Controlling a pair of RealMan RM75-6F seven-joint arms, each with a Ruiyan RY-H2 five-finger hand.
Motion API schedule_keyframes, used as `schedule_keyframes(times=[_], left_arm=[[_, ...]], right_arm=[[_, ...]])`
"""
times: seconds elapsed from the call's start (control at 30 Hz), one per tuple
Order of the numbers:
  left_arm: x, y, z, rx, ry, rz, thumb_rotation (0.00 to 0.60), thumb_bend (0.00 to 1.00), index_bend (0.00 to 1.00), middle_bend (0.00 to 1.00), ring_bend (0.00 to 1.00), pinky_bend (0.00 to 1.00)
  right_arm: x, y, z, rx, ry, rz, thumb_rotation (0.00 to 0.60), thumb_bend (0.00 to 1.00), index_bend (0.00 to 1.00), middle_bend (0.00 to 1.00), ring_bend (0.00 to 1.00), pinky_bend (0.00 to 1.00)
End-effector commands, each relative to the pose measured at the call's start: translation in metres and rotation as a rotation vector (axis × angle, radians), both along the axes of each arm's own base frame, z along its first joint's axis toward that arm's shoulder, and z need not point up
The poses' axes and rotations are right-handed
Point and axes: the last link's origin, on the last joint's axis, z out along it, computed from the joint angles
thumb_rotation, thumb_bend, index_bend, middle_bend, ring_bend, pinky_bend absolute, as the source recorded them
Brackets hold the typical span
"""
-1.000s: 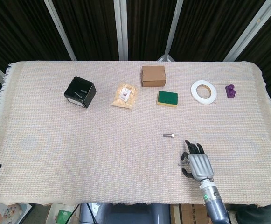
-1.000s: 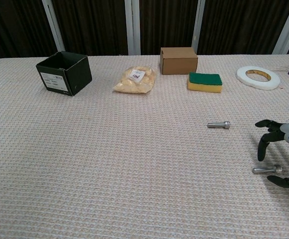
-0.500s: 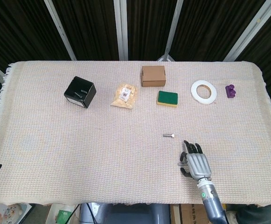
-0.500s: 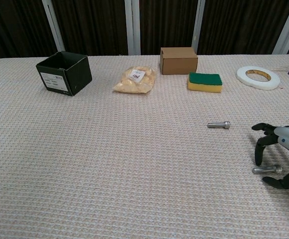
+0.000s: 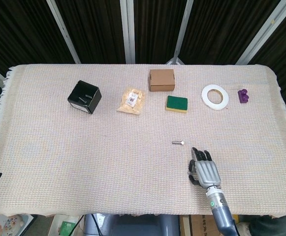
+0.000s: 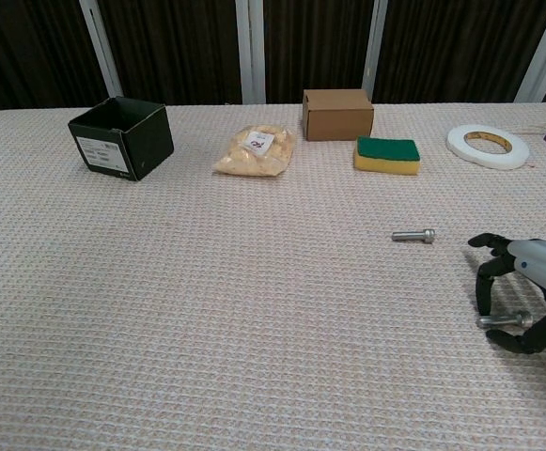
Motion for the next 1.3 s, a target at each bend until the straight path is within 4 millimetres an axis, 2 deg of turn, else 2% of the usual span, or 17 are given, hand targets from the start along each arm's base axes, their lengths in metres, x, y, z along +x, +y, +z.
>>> schedule_keyframes(times=[0.03,0.83,1.3], left_arm=[[0.0,0.0,0.0,-0.001,0.001,0.0,0.6,0.12,0.05,0.04,0.0,0.15],[0.001,0.001,-0.002,-0.005,0.008,0.001,0.6,0.12,0.05,0.04,0.0,0.15],[0.001,0.001,-0.002,-0.005,0.01,0.001,0.6,0.12,0.05,0.04,0.0,0.15]], right_arm=[[0.0,-0.001,-0.001,0.002,0.0,-0.003,0.6,0.33,0.55,0.04,0.1,0.06],[0.002,-0.004,0.002,0.015,0.002,-0.007,0.6,0.37,0.63,0.05,0.11,0.08],[0.008,-0.004,0.01,0.008,-0.026,0.001,0.6,0.37,0.64,0.05,0.11,0.09]])
